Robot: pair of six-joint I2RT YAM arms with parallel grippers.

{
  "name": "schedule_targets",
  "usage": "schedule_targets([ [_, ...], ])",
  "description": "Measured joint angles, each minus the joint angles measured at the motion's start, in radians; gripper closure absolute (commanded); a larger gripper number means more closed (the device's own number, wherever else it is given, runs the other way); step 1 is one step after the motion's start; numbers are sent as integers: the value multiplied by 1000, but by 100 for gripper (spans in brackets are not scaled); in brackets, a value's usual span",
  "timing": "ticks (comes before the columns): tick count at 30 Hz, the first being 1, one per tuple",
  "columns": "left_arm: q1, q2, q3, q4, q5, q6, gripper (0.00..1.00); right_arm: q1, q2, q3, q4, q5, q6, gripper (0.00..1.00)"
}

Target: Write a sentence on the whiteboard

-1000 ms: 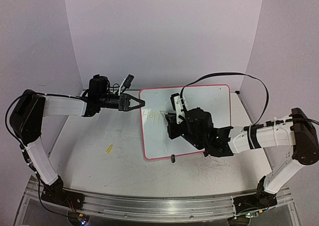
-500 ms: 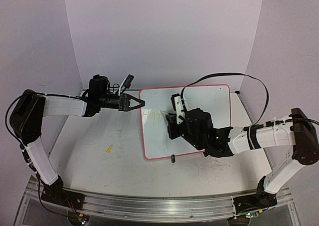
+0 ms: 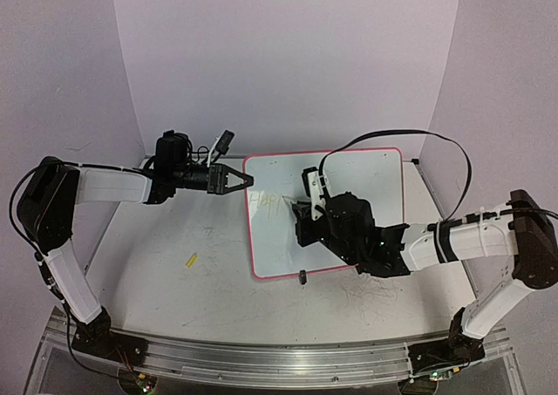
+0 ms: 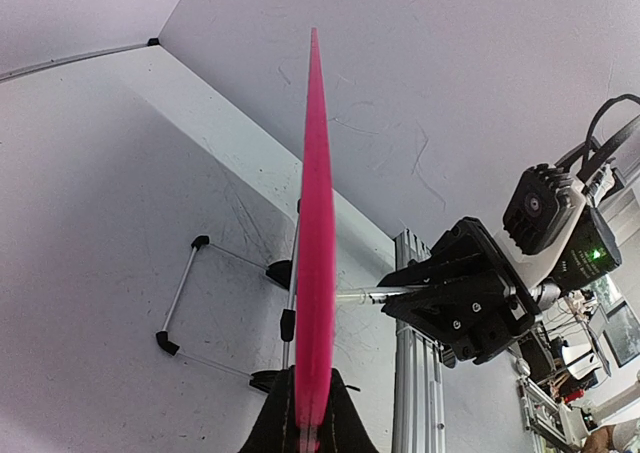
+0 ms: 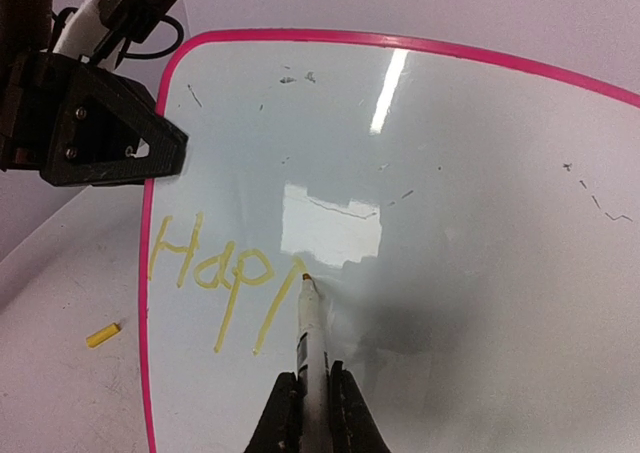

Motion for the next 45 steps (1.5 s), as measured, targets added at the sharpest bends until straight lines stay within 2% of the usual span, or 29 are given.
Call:
schedule_targets([
  [19,0,0,0,1,1,0,100,9,0,-2,-8,-35,9,100],
  [31,-1,0,0,1,0,3,100,-37,-214,-91,28,-28,-116,100],
  [45,-4,-14,-44,22,-62,-6,100,-53,-154,-113,68,-91,-149,100],
])
